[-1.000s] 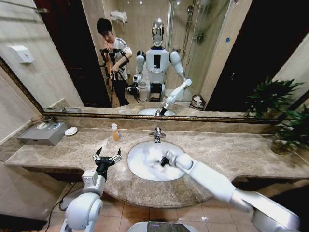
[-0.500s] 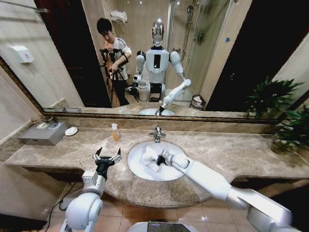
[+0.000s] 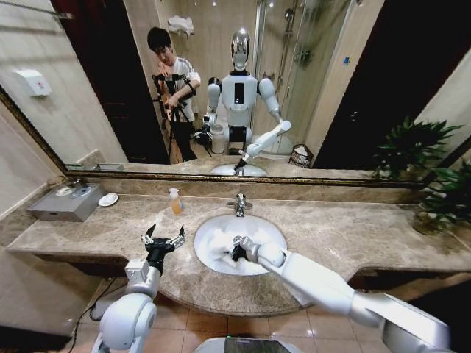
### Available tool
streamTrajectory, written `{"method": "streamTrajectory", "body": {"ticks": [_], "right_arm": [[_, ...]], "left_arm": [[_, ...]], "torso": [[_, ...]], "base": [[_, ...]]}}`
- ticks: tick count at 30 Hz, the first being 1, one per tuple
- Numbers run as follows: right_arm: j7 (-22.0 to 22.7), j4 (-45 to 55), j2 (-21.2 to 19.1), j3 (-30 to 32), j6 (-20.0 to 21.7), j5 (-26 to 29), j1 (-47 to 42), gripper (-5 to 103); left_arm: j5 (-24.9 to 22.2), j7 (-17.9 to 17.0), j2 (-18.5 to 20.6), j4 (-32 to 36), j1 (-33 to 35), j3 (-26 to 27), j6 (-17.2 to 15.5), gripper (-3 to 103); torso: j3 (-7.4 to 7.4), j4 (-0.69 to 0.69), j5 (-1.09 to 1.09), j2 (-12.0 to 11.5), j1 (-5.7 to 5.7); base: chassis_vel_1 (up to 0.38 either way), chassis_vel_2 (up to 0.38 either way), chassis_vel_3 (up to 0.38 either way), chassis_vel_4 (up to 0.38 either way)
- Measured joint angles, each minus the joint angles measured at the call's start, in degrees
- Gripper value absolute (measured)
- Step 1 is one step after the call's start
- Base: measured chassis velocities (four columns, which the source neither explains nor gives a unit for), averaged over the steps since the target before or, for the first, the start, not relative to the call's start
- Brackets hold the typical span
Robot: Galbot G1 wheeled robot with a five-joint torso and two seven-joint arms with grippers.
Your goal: Pick up the towel from the sink counter and wipe the mirror surface.
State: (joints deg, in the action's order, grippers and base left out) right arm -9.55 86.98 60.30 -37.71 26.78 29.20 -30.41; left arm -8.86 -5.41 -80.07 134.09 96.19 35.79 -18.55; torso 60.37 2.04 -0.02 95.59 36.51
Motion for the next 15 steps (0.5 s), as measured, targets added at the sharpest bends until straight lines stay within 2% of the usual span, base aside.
{"method": "streamTrajectory", "body": {"ticks": [3,7,11,15], "right_arm": [[0.4,-2.4,1.5,0.7,-0.8,0.0,0.8,10],[0.4,-10.5,5.4,4.4,-3.4,-1.7,3.0,10],[-0.5,-12.2,6.5,5.1,-3.9,-2.9,3.2,10],[-1.0,-9.6,5.9,4.2,-2.8,-3.2,1.4,10]], "left_arm": [[0.0,0.0,0.0,0.0,0.0,0.0,0.0,100],[0.0,0.0,0.0,0.0,0.0,0.0,0.0,100],[0.0,0.0,0.0,0.0,0.0,0.0,0.0,100],[0.0,0.0,0.0,0.0,0.0,0.0,0.0,100]], "torso": [[0.00,0.02,0.01,0.0,0.00],[0.00,0.02,0.00,0.0,0.02],[0.01,0.02,0.01,0.0,0.02],[0.01,0.01,0.01,0.0,0.02]], "base": [[0.000,0.000,0.000,0.000],[0.000,0.000,0.000,0.000],[0.000,0.000,0.000,0.000],[0.000,0.000,0.000,0.000]]}}
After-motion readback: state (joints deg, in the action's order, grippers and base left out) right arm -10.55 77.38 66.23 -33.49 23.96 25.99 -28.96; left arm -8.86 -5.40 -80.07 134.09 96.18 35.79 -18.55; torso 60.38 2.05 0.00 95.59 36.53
